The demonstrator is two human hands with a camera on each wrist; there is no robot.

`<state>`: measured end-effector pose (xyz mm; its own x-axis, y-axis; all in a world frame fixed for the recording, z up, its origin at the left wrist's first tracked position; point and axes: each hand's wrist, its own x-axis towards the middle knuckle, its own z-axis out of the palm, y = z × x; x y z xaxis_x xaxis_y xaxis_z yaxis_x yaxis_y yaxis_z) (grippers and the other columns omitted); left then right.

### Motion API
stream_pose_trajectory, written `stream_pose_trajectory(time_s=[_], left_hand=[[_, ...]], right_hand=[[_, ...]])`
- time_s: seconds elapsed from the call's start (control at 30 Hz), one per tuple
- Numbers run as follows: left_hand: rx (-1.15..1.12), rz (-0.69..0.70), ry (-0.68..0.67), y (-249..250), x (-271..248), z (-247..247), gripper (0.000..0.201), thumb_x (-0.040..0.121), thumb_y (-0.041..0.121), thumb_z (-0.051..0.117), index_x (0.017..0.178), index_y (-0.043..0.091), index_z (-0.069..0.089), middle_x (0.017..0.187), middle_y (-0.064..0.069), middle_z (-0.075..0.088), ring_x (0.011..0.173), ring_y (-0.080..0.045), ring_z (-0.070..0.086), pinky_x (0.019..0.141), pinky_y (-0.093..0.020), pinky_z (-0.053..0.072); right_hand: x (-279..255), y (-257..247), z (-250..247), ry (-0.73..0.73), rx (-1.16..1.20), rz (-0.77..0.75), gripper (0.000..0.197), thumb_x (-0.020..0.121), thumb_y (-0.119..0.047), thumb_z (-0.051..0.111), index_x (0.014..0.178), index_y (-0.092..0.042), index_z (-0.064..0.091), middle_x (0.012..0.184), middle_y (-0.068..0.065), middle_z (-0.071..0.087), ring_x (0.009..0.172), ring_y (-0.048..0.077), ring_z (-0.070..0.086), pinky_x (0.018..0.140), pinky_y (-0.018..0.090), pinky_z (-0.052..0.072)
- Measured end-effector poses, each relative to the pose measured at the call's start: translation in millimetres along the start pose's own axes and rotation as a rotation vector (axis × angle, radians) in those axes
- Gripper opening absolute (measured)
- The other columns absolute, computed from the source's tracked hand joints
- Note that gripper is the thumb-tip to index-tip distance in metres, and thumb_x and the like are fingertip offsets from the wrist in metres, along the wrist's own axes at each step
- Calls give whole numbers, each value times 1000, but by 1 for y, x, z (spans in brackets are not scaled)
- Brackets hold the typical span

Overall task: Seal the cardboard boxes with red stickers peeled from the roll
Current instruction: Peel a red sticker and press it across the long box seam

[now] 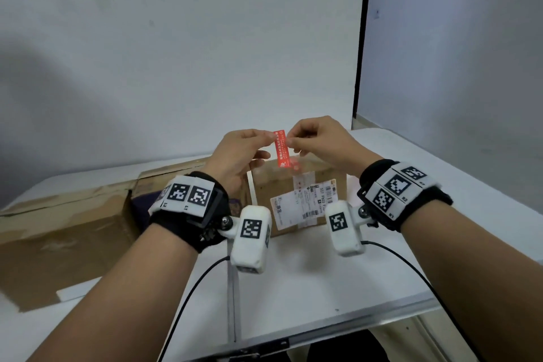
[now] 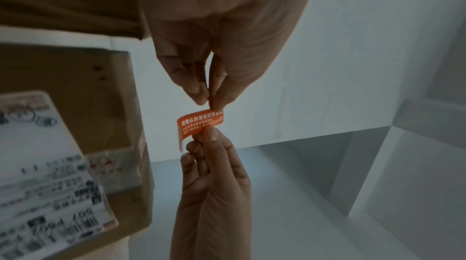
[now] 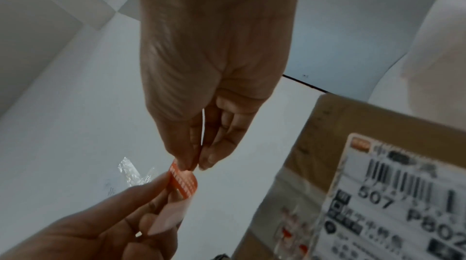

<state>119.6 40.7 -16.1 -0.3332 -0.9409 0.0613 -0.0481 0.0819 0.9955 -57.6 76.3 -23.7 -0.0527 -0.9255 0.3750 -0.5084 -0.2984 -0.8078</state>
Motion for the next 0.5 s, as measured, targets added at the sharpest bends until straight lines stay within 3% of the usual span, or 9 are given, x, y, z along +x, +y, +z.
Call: stream_pose_trajectory(time_s=[0.07,0.13,0.23,0.3,0.37,0.43,0.5], left_hand=[[50,21,15,0,-1,-12,13,85,24,69,93,15,73,89,5,69,65,-6,59,59,-19,48],[117,74,52,0,-2,-27,17,87,23,66,101,16,73,90,4,69,67,-7,61,64,-22,52],[253,209,218,0,-1,-62,25,90,16,61,114,16,67,90,1,68,68,-10,66,74,-24,57],[531,278,319,-2,-3,-88,23,90,15,59,110,18,71,95,1,71,79,-12,67,84,-25,53],[850,274,328,-10,-6,-111,24,92,13,55,108,17,72,108,-2,71,99,-17,64,92,-23,43],[1008,252,308,-21,-9,-127,26,92,11,52,109,15,71,115,-6,69,108,-21,61,93,-24,40],[1066,242,306,-29,-12,-135,24,92,13,53,107,13,72,113,-7,68,107,-24,60,90,-27,41]], right_hand=[[5,-4,9,-37,-17,1,14,85,-18,69,90,-5,72,83,10,71,68,9,61,70,22,54],[12,-7,18,-54,-16,23,13,86,-15,66,89,-3,72,74,2,68,62,4,59,65,17,51],[26,-12,32,-75,51,71,11,86,-9,64,87,-1,71,74,0,66,66,8,59,66,19,50],[33,-16,42,-69,163,106,9,87,-9,63,86,-3,71,78,2,66,68,9,59,66,20,51],[41,-22,52,-70,327,155,9,89,-11,63,88,-4,69,78,3,64,68,9,58,65,17,53],[50,-29,63,-104,494,208,11,91,-11,61,86,-4,67,76,3,63,66,9,57,65,17,53],[58,-35,76,-140,583,242,12,92,-11,61,84,-4,67,75,3,64,66,10,57,66,19,52]])
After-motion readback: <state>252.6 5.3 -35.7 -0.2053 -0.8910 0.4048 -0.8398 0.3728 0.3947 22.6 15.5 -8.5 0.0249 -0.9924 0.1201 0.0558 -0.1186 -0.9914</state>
